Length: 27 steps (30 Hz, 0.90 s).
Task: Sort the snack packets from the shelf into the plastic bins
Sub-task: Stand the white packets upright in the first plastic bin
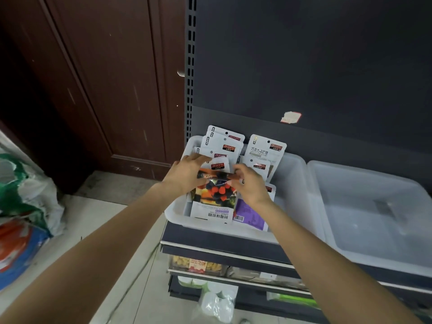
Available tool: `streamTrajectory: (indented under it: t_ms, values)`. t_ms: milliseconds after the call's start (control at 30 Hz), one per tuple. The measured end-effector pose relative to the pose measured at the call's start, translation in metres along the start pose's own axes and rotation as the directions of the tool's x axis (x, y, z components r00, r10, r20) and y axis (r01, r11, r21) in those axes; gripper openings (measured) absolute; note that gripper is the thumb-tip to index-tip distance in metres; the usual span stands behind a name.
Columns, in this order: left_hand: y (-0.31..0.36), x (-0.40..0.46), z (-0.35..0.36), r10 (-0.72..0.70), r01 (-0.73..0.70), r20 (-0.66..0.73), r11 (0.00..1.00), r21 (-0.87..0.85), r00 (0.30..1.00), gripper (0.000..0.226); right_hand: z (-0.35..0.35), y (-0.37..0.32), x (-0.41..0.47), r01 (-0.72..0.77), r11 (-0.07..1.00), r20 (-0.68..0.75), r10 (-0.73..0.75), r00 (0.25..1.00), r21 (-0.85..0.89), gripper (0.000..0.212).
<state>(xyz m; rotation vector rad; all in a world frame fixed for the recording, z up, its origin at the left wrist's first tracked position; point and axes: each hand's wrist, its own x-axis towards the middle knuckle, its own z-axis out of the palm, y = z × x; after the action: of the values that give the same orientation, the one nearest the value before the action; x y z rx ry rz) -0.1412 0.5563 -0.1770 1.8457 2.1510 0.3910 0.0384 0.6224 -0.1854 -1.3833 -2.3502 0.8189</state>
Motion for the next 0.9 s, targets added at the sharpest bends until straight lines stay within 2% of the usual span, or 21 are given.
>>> streamTrajectory:
  t_ms: [67, 167, 333, 467, 567, 767, 900]
  values:
    - [0.009, -0.003, -0.003, 0.008, -0.006, -0.065, 0.999, 0.031, 0.998, 0.052, -0.013, 0.002, -0.002, 0.057, 0.998, -0.016, -0.057, 0.998, -0.007, 0.042]
    - [0.032, -0.008, -0.010, 0.043, -0.048, -0.128, 0.998, -0.040, 0.991, 0.038, -0.035, 0.005, -0.009, 0.116, 0.993, -0.088, -0.115, 0.989, 0.003, 0.035]
    - [0.091, -0.012, -0.015, 0.091, -0.108, -0.218, 0.992, -0.067, 0.972, 0.026, -0.073, 0.027, -0.029, 0.121, 0.987, -0.251, -0.145, 0.957, -0.109, 0.019]
    - [0.155, -0.008, -0.011, 0.173, -0.190, -0.245, 0.980, -0.050, 0.954, 0.025, -0.116, 0.058, -0.059, 0.061, 0.987, -0.341, -0.109, 0.934, -0.149, 0.020]
    - [0.215, -0.005, 0.005, 0.247, -0.258, -0.193, 0.966, -0.030, 0.949, 0.028, -0.154, 0.094, -0.092, -0.042, 0.980, -0.368, -0.033, 0.929, -0.195, 0.023]
    - [0.357, -0.001, 0.062, 0.373, -0.377, -0.121, 0.926, -0.009, 0.920, 0.030, -0.241, 0.197, -0.174, -0.271, 0.928, -0.421, 0.146, 0.895, -0.254, 0.024]
    - [0.465, -0.005, 0.100, 0.388, -0.393, -0.065, 0.916, -0.081, 0.919, 0.028, -0.303, 0.274, -0.236, -0.380, 0.898, -0.471, 0.241, 0.848, -0.223, 0.025]
